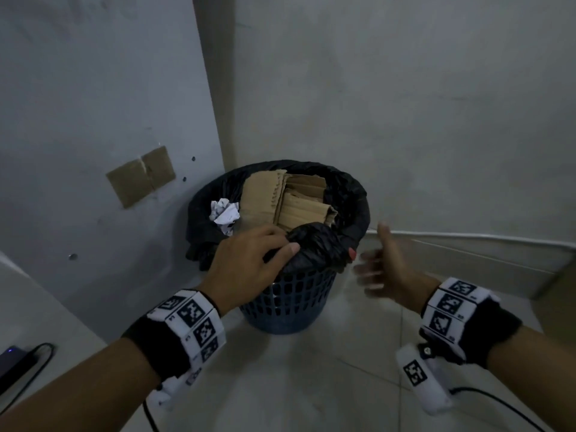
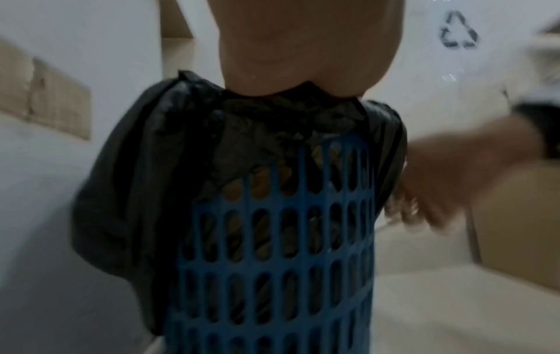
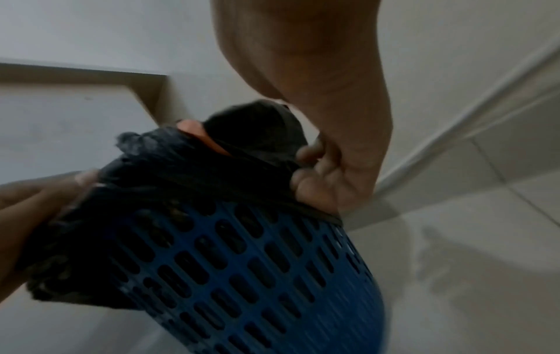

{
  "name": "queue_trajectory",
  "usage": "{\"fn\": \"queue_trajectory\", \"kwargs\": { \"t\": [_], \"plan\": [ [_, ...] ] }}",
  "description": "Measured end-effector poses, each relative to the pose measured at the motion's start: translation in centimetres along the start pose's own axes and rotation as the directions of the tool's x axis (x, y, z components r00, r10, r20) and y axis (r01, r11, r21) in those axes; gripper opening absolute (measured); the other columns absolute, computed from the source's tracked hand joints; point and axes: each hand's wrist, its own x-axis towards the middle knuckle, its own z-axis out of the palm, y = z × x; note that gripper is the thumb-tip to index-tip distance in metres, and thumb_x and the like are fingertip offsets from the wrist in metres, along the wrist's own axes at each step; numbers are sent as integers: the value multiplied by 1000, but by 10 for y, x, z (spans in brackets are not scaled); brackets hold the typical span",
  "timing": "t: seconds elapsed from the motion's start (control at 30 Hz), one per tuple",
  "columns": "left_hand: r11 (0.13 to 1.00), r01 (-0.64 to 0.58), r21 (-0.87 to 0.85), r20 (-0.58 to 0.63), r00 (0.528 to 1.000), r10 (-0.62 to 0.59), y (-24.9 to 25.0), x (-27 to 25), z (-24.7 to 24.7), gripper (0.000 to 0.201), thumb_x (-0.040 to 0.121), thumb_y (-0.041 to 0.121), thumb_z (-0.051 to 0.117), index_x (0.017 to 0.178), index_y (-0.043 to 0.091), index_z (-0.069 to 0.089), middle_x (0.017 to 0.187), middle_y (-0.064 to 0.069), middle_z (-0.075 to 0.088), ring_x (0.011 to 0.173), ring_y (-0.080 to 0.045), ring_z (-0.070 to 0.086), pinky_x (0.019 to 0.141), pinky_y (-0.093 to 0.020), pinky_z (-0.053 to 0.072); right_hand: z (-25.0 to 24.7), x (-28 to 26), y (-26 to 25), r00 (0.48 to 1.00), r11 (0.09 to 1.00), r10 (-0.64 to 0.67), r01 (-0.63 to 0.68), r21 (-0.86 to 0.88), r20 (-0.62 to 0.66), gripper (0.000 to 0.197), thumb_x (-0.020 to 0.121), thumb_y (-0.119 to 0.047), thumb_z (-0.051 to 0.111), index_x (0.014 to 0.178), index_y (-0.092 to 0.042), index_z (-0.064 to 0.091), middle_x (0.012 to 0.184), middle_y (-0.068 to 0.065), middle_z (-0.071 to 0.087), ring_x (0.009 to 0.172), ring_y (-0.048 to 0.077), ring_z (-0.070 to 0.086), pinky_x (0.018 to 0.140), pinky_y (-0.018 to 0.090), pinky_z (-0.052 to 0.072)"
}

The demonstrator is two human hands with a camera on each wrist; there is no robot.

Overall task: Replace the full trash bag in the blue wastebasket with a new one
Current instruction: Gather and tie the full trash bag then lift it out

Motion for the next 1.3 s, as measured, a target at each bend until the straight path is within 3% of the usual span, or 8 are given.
{"fn": "queue_trajectory", "kwargs": {
  "t": [0.13, 0.23, 0.37, 0.5, 0.63, 0.8, 0.9, 1.3],
  "plan": [
    [989, 81, -126, -5, 997, -82, 7, 11, 5, 49, 96, 52, 27, 82, 19, 61, 79, 5, 60, 74, -12, 57, 69, -39, 48, 5, 0, 9, 912, 982, 190, -169, -89, 365, 108, 76, -87, 3, 108, -4, 64, 99, 18, 71, 80, 29, 61, 66, 31, 43],
    [980, 116, -165, -68, 989, -128, 12, 13, 4, 39, 98, 48, 29, 65, 31, 40, 59, 7, 47, 57, -9, 48, 57, -37, 43, 14, -1, 4, 877, 983, 183, -169, -71, 443, 83, 86, -75, 17, 104, -8, 63, 93, 14, 72, 76, 26, 61, 65, 29, 43],
    [993, 104, -55, 11, 995, -104, 6, 8, 3, 46, 96, 53, 22, 74, 20, 45, 61, 4, 49, 57, -10, 49, 56, -40, 44, 13, -6, -5, 956, 987, 14, -59, 148, 292, 31, 99, -29, 35, 83, -14, 56, 60, 2, 64, 52, 15, 54, 52, 22, 38],
    [999, 52, -5, 73, 996, -52, 9, 7, 0, 43, 91, 63, 16, 92, 32, 46, 65, 6, 57, 59, -11, 55, 56, -37, 47, -3, -13, -32, 973, 887, -222, 231, 399, -68, 33, 98, -24, 37, 71, -13, 54, 46, -1, 47, 45, 14, 43, 40, 17, 33],
    [998, -47, 52, 58, 997, 44, 11, 8, -1, 47, 90, 67, 28, 94, 32, 58, 64, 10, 59, 55, -10, 54, 49, -28, 43, 6, -29, -64, 726, 720, -644, 682, 127, -242, 28, 98, -16, 44, 75, -17, 59, 71, -2, 59, 65, 10, 56, 54, 20, 45],
    [988, -137, 74, -6, 990, 138, -8, 4, -6, 35, 97, 49, 37, 66, 33, 32, 48, 6, 43, 41, -13, 43, 40, -26, 34, 16, -8, -40, 357, 257, -931, 797, -546, 83, 33, 99, -42, 41, 120, -22, 56, 118, -5, 59, 111, 12, 53, 94, 29, 41],
    [987, -80, 140, 21, 997, 78, -33, 3, -25, 58, 97, 59, 24, 61, 20, 46, 48, 1, 51, 41, -13, 44, 41, -28, 37, 14, 5, -1, 301, -25, -897, 696, -718, 323, 53, 101, -49, 18, 121, -19, 57, 118, -2, 59, 111, 22, 51, 96, 41, 37],
    [993, 111, 44, -209, 973, -100, -13, 36, -38, 34, 101, 27, 38, 128, 15, 55, 134, -2, 52, 121, -17, 49, 104, -30, 38, 66, -38, 29, 187, -27, -945, 772, -635, 268, 33, 98, -39, 36, 108, -19, 59, 100, -7, 58, 96, 15, 49, 88, 33, 35]
  ]
}}
